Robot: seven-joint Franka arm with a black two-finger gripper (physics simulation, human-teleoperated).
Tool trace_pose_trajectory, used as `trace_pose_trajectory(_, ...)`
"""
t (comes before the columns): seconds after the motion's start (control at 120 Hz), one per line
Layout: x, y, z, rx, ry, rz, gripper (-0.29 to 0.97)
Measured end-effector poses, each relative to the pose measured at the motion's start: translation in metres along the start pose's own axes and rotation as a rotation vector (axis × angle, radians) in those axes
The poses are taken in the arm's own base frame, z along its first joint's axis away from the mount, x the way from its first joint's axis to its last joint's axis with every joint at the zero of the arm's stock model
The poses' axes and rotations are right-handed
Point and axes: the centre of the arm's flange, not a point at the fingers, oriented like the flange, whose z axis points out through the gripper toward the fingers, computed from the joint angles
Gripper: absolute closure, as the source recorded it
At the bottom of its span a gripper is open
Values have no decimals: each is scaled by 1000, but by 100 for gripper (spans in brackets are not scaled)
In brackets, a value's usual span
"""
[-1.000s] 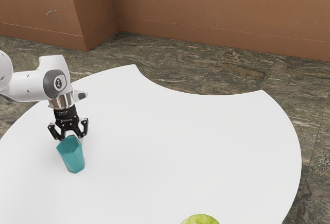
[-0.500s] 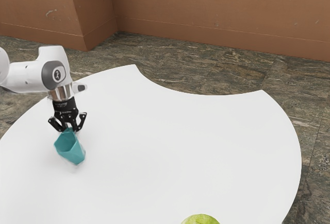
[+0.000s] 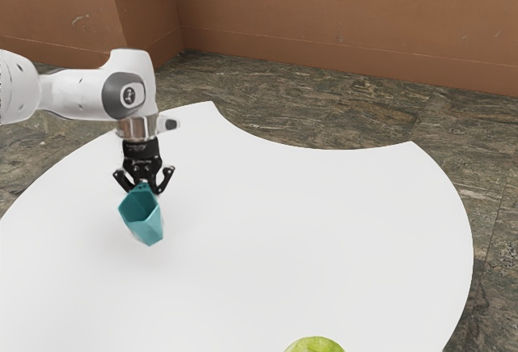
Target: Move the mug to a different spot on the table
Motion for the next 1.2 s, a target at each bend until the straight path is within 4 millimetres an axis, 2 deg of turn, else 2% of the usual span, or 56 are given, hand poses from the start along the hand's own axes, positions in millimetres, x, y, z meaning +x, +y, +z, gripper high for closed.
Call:
trace_pose_trajectory(0.05,-2,11,3,3,-12,4,75)
trace_pose_trajectory(0.167,13,40,-6,1,-26,11,76)
trace_pose_trajectory(0.317,11,73,8,22,-86,24,76)
trace_pose_trajectory(0.4,8,85,17,32,-114,23,76)
trace_pose_trajectory(0.517,9,99,9,24,-108,17,77)
trace_pose_trajectory(0.625,18,115,-2,3,-87,19,77)
trace_pose_trajectory(0.733,22,122,-1,0,-85,14,77)
trace_pose_trajectory(1.2,43,128,51,4,-134,-35,77)
